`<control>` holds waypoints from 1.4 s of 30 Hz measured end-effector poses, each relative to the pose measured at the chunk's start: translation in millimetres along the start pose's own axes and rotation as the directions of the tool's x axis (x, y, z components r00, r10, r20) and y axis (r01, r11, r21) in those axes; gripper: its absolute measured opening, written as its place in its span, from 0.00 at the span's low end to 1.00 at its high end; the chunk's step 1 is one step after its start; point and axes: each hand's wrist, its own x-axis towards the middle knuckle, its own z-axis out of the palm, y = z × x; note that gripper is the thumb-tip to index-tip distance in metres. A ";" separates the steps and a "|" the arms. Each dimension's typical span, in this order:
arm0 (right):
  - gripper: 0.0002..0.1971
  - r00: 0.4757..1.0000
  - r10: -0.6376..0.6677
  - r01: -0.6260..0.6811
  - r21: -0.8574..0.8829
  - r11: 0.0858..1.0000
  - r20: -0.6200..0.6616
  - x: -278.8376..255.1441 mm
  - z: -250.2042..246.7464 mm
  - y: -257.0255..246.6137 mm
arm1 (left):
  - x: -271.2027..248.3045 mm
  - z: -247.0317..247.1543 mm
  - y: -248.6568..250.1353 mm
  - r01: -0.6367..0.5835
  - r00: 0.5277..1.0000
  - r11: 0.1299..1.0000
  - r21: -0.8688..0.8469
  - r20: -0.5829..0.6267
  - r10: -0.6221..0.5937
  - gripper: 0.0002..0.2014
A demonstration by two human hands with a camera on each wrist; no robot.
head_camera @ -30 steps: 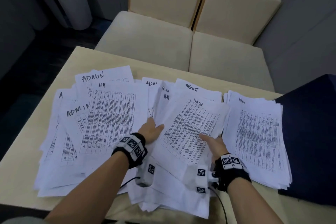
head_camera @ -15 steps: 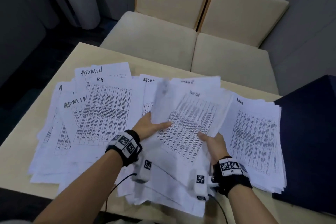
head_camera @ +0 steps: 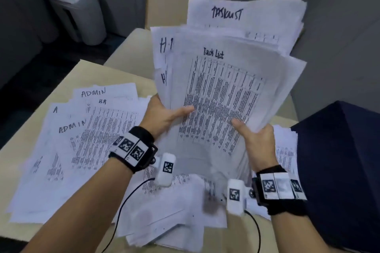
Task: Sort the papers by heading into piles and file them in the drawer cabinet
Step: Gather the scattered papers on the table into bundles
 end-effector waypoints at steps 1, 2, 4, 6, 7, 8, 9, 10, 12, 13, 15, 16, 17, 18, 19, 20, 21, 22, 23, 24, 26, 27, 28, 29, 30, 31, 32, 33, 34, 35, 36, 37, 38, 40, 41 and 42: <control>0.15 0.999 -0.001 0.002 0.016 1.000 -0.044 -0.3 7.3 -3.7 | 1.0 -0.7 10.1 -0.055 0.998 0.998 0.015 -0.042 0.056 0.24; 0.19 0.996 0.004 0.000 0.041 0.999 -0.088 -1.1 13.6 -7.9 | -0.1 -2.0 22.7 -0.100 0.992 0.995 0.014 -0.079 0.100 0.22; 0.26 0.994 -0.029 0.040 0.106 0.994 -0.109 -2.6 20.9 -12.2 | -1.9 -12.1 40.3 -0.187 0.974 0.982 0.002 -0.127 0.186 0.22; 0.19 0.989 -0.128 0.137 0.127 0.982 -0.072 -5.5 25.5 -16.0 | -3.8 -25.4 50.9 -0.252 0.958 0.968 -0.002 -0.144 0.249 0.29; 0.17 0.986 -0.166 0.167 0.124 0.978 -0.022 -5.7 26.4 -15.5 | -3.3 -32.6 53.1 -0.271 0.951 0.963 0.006 -0.155 0.268 0.34; 0.16 0.980 -0.196 0.193 0.111 0.975 0.015 -5.8 27.0 -14.0 | -3.0 -38.1 53.7 -0.286 0.946 0.958 0.014 -0.152 0.285 0.37; 0.16 0.973 -0.225 0.219 0.100 0.971 0.051 -4.4 27.4 -10.5 | -2.7 -41.5 53.1 -0.300 0.944 0.954 0.019 -0.137 0.300 0.37; 0.18 0.967 -0.245 0.237 0.096 0.967 0.072 -2.3 28.8 -6.7 | -2.4 -43.4 51.3 -0.307 0.944 0.951 0.036 -0.114 0.309 0.35; 0.24 0.964 -0.222 0.207 0.114 0.972 0.144 4.4 32.8 2.5 | 3.0 -47.3 44.3 -0.313 0.945 0.945 0.094 -0.072 0.320 0.35; 0.26 0.961 -0.193 0.174 0.108 0.979 0.198 8.6 36.2 9.3 | 5.9 -49.3 40.4 -0.303 0.948 0.946 0.114 -0.060 0.311 0.34; 0.32 0.966 -0.092 0.081 0.059 0.995 0.243 14.3 42.7 24.1 | 11.4 -55.4 32.3 -0.234 0.970 0.967 0.102 -0.049 0.239 0.32; 0.35 0.977 -0.026 0.016 0.049 0.999 0.214 16.1 44.2 29.9 | 13.5 -59.1 28.9 -0.189 0.980 0.978 0.084 -0.052 0.194 0.31; 0.39 0.983 0.031 -0.042 0.063 0.997 0.179 18.0 44.9 35.3 | 14.8 -63.3 26.6 -0.153 0.986 0.986 0.059 -0.056 0.157 0.31; 0.39 0.985 0.071 -0.086 0.089 0.992 0.156 19.5 44.6 37.7 | 15.9 -68.2 24.9 -0.125 0.991 0.991 0.041 -0.051 0.127 0.32; 0.35 0.984 0.092 -0.111 0.125 0.986 0.150 20.3 44.6 39.7 | 16.5 -73.2 23.5 -0.109 0.993 0.994 0.026 -0.035 0.110 0.34; 0.30 0.983 0.110 -0.133 0.159 0.978 0.149 21.1 44.4 40.2 | 16.9 -78.0 22.7 -0.096 0.995 0.995 0.020 -0.019 0.096 0.37; 0.27 0.980 0.118 -0.150 0.206 0.967 0.159 20.6 45.0 38.5 | 18.3 -81.5 22.9 -0.086 0.996 0.996 0.018 -0.003 0.086 0.38; 0.25 0.978 0.120 -0.160 0.241 0.957 0.173 19.9 45.7 37.8 | 19.6 -84.1 22.7 -0.083 0.996 0.996 0.025 0.020 0.082 0.38; 0.25 0.974 0.106 -0.156 0.254 0.954 0.199 20.3 47.1 37.9 | 21.2 -84.6 23.6 -0.084 0.996 0.996 0.036 0.048 0.082 0.38; 0.26 0.966 0.096 -0.152 0.233 0.961 0.238 20.2 49.4 36.9 | 23.4 -82.7 24.8 -0.083 0.994 0.995 0.057 0.082 0.079 0.37; 0.27 0.933 0.091 -0.149 0.143 0.978 0.349 19.6 57.5 30.3 | 31.3 -79.2 25.3 -0.073 0.990 0.993 0.094 0.128 0.061 0.36; 0.27 0.918 0.081 -0.136 0.116 0.984 0.387 20.5 60.9 27.3 | 34.9 -78.0 26.5 -0.073 0.991 0.992 0.101 0.122 0.061 0.37; 0.26 0.916 0.065 -0.119 0.112 0.987 0.395 21.3 62.8 23.3 | 38.8 -79.0 27.6 -0.078 0.993 0.991 0.107 0.099 0.068 0.39; 0.25 0.926 0.046 -0.105 0.138 0.985 0.374 23.3 63.2 21.2 | 42.6 -82.1 29.6 -0.080 0.995 0.992 0.101 0.075 0.073 0.42; 0.23 0.941 0.028 -0.096 0.185 0.978 0.338 25.5 60.9 20.6 | 45.6 -85.3 30.9 -0.085 0.995 0.993 0.088 0.061 0.080 0.42; 0.21 0.954 0.009 -0.083 0.234 0.969 0.300 27.9 57.8 22.9 | 48.1 -90.6 31.3 -0.088 0.995 0.994 0.071 0.052 0.085 0.41; 0.21 0.965 0.002 -0.072 0.258 0.964 0.263 29.2 55.2 25.7 | 49.3 -94.5 30.8 -0.082 0.995 0.994 0.078 0.056 0.078 0.40; 0.21 0.971 0.012 -0.070 0.237 0.969 0.237 29.6 54.6 29.5 | 50.0 -96.0 28.7 -0.061 0.997 0.993 0.102 0.056 0.056 0.40; 0.22 0.973 0.032 -0.077 0.189 0.979 0.230 28.3 56.2 33.9 | 50.3 -96.3 24.7 -0.036 0.998 0.990 0.136 0.059 0.028 0.41; 0.23 0.970 0.060 -0.092 0.131 0.987 0.235 27.5 60.2 40.5 | 50.9 -93.7 19.1 -0.003 0.998 0.984 0.178 0.061 -0.008 0.43; 0.26 0.965 0.088 -0.111 0.080 0.991 0.246 26.0 64.9 45.4 | 51.1 -89.8 13.0 0.013 0.997 0.977 0.212 0.070 -0.028 0.43; 0.28 0.962 0.117 -0.129 0.035 0.991 0.248 24.9 70.0 50.2 | 50.7 -84.4 8.9 0.022 0.996 0.975 0.219 0.074 -0.039 0.43; 0.30 0.960 0.140 -0.143 -0.005 0.990 0.244 23.9 73.7 54.9 | 52.0 -81.9 4.8 0.026 0.997 0.976 0.214 0.069 -0.042 0.42; 0.26 0.961 0.161 -0.144 -0.087 0.986 0.227 23.3 75.9 63.4 | 53.0 -78.4 2.6 0.028 0.998 0.986 0.166 0.051 -0.037 0.39; 0.20 0.961 0.168 -0.143 -0.126 0.982 0.217 23.1 74.5 64.7 | 53.6 -77.8 2.2 0.031 0.998 0.987 0.155 0.044 -0.038 0.38; 0.14 0.963 0.178 -0.150 -0.145 0.978 0.204 22.1 71.7 63.5 | 54.0 -77.1 0.0 0.032 0.998 0.987 0.159 0.040 -0.039 0.38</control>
